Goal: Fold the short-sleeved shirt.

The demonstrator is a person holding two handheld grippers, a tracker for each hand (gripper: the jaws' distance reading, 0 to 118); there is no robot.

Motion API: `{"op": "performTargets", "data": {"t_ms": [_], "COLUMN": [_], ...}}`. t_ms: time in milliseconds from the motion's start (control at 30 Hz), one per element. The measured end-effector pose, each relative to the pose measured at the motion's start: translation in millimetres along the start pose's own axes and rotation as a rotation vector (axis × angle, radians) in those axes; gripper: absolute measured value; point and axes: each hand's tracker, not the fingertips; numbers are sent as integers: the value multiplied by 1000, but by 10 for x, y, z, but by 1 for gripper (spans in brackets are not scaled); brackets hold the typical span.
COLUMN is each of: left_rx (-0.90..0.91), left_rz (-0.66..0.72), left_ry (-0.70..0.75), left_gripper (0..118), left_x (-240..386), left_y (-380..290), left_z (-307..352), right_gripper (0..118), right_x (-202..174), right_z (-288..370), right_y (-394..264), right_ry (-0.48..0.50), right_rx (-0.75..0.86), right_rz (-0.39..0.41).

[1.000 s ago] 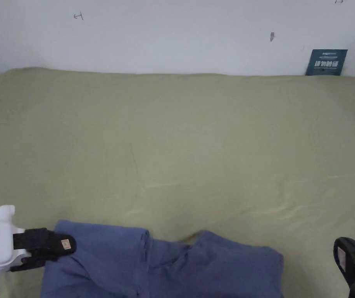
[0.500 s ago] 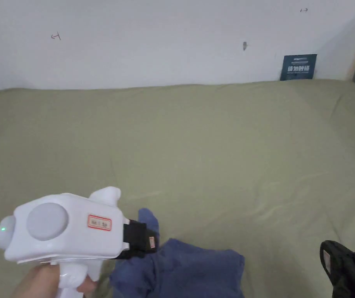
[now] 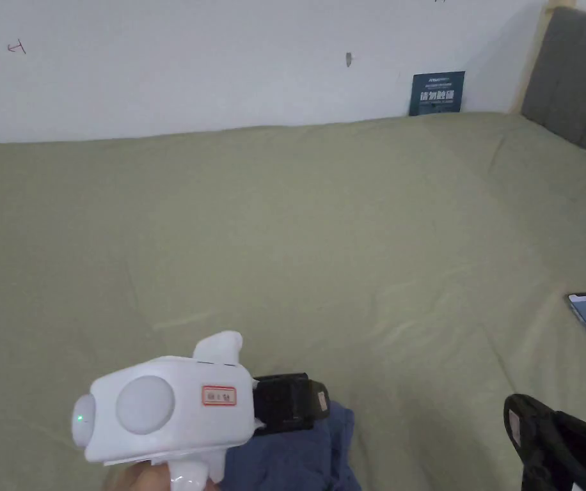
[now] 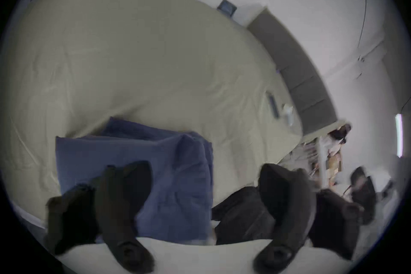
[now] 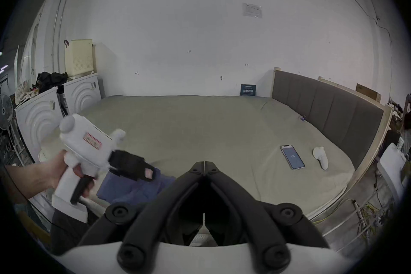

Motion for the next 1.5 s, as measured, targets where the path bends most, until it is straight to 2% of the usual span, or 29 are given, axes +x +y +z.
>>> {"op": "performTargets", "data": {"t_ms": [33, 67, 167, 367, 433, 500, 600, 667, 800, 900, 967, 1000, 1067, 1167, 1267, 1400, 1433, 1467, 1500], "left_rx": [20, 12, -12, -173, -211, -231, -172, -194, -204, -168, -113, -90, -44, 8, 40, 29, 30, 26, 21], "left_rz": [29, 50, 106, 194, 192, 248, 190, 201, 200, 136, 105, 90, 72, 78, 97, 129, 127, 125, 124], "left_ry": [-39, -60, -106, -273, -275, -273, -331, -305, -304, -304, -281, -270, -235, -175, -114, -74, -69, -68, -73], "left_gripper": [26, 0, 0, 0, 0, 0, 0, 0, 0, 0, 0, 0, 0, 0, 0, 0, 0, 0, 0], "left_x": [-78, -98, -328, -519, -583, -688, -711, -667, -629, -590, -570, -610, -702, -925, -1143, -1381, -1422, -1461, -1523], "left_y": [28, 32, 67, -375, -549, -760, -843, -814, -764, -665, -617, -577, -556, -539, -529, -441, -407, -366, -316], "left_z": [92, 153, 225, -413, -679, -920, -982, -973, -855, -592, -330, -162, 134, 496, 713, 763, 765, 764, 752], "right_gripper": [0, 0, 0, 0, 0, 0, 0, 0, 0, 0, 0, 0, 0, 0, 0, 0, 0, 0, 0], "right_x": [-15, -30, -95, -165, -156, -134, -115, -116, -217, -348, -419, -454, -490, -568, -578, -404, -324, -228, -107], "right_z": [-23, -43, -95, -116, -138, -161, -207, -257, -476, -725, -952, -1094, -1392, -1856, -2304, -2813, -2897, -3002, -3120], "right_y": [-5, -7, -16, -34, -57, -93, -143, -181, -219, -218, -220, -221, -250, -418, -670, -1141, -1279, -1406, -1548], "right_ry": [3, 8, 32, 49, 44, 43, 44, 51, 127, 217, 311, 357, 518, 633, 791, 866, 857, 901, 1002], "right_rx": [-3, -6, -14, -36, -55, -77, -118, -146, -226, -277, -315, -353, -446, -546, -645, -764, -782, -816, -855], "right_rz": [-1, -3, -4, 10, 9, -3, -20, -27, -23, -14, -40, -66, -162, -279, -429, -608, -656, -746, -896]}}
